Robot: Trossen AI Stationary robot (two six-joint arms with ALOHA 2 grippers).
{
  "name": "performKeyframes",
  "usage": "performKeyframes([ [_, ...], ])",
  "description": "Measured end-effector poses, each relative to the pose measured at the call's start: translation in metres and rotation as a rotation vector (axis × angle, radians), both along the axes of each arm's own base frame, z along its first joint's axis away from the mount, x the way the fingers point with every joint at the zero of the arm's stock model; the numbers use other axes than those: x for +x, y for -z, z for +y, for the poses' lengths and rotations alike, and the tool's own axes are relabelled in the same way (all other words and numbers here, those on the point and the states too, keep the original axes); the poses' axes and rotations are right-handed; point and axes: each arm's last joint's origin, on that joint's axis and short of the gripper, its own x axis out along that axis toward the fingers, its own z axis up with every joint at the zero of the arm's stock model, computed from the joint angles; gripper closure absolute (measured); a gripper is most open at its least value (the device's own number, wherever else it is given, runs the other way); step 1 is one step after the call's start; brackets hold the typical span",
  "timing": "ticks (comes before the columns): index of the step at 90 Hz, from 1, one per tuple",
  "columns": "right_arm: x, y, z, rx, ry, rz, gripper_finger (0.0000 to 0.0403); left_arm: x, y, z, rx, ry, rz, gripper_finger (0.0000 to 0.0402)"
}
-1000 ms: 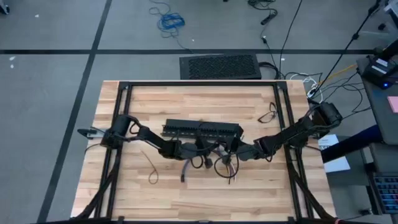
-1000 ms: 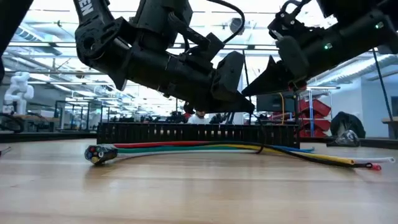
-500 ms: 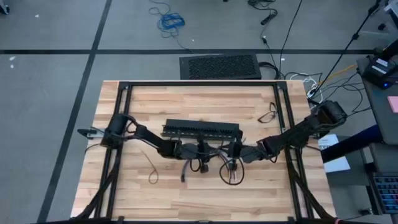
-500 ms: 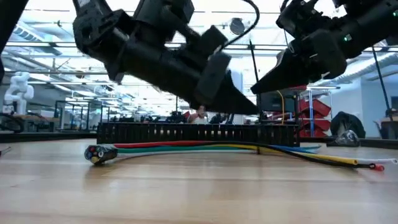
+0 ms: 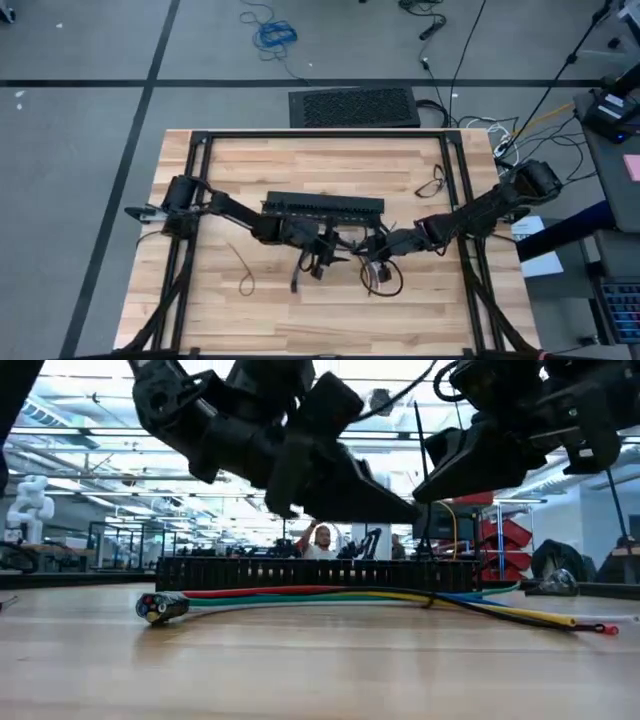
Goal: Ziptie cables
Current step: Wrap the black zip tie on the cables
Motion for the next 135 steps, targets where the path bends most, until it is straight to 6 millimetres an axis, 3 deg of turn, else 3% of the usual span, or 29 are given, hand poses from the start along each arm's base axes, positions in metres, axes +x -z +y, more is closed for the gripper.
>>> performKeyframes([
  [32, 0.0, 0.0, -0.004, 0.023, -0.098, 0.027, 0.0403, 0.002, -0.002, 0.025, 0.047, 0.157, -0.039, 0.0246],
  [57, 0.002, 0.0, -0.01, 0.049, -0.114, 0.03, 0.0403, 0.008, -0.01, 0.026, 0.051, 0.229, -0.08, 0.0246],
  [79, 0.005, -0.002, -0.02, 0.099, -0.15, 0.02, 0.0403, 0.023, 0.011, 0.026, 0.033, 0.237, 0.013, 0.0246],
  [96, 0.006, -0.002, -0.024, 0.122, -0.176, 0.03, 0.0403, 0.031, 0.008, 0.027, 0.035, 0.233, -0.011, 0.0247],
  [135, 0.006, -0.001, -0.026, 0.132, -0.195, 0.043, 0.0403, 0.032, 0.008, 0.036, 0.042, 0.246, 0.006, 0.0308],
])
